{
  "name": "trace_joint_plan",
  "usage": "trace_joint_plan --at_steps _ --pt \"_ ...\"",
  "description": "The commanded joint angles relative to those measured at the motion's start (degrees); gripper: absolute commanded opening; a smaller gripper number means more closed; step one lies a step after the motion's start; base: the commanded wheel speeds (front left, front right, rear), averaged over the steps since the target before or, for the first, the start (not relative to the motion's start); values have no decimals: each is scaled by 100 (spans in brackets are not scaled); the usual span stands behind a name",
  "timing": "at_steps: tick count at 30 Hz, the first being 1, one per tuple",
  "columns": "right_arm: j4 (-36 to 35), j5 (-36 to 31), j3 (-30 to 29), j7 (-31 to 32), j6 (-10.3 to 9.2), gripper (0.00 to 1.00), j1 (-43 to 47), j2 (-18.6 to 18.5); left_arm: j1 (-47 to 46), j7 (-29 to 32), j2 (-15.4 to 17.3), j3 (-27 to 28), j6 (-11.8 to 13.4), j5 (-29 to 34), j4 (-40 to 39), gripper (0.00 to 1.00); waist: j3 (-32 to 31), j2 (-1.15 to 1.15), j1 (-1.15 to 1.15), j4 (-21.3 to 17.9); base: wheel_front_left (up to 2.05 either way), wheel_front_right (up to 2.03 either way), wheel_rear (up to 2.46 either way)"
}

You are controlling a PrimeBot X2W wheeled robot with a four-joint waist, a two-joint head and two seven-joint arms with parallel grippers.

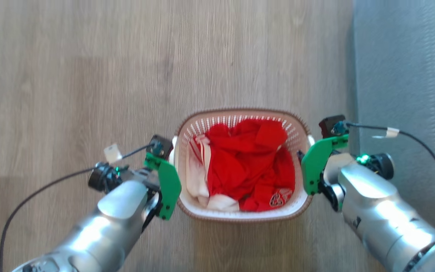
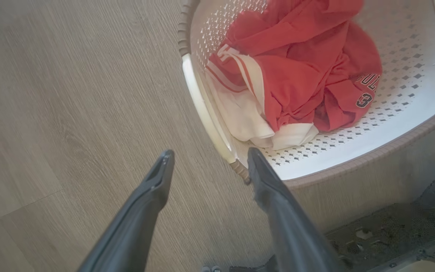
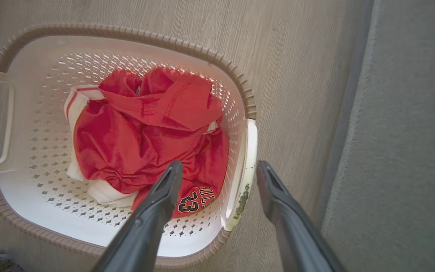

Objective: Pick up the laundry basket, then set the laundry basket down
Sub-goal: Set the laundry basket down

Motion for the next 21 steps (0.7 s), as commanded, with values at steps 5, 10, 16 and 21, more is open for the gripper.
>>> trace_joint_plan --at_steps 5,10,16,21 --pt "-499 254 -28 -554 40 100 522 111 209 -726 62 247 7 -231 73 100 -1109 -1 0 -87 0 0 0" --pt "-753 361 -146 -1191 40 100 614 3 253 -1609 62 457 95 -322 128 100 -1557 -1 0 -74 0 0 0" --pt "-1333 346 -637 -1453 40 100 672 -183 146 -1875 226 1043 434 -219 -408 100 -1879 -1 0 -68 0 0 0" --pt "-2695 -791 -1958 -1460 40 100 1142 -491 775 -1879 796 2560 1063 936 -2514 100 -2058 -1 0 -61 0 0 0"
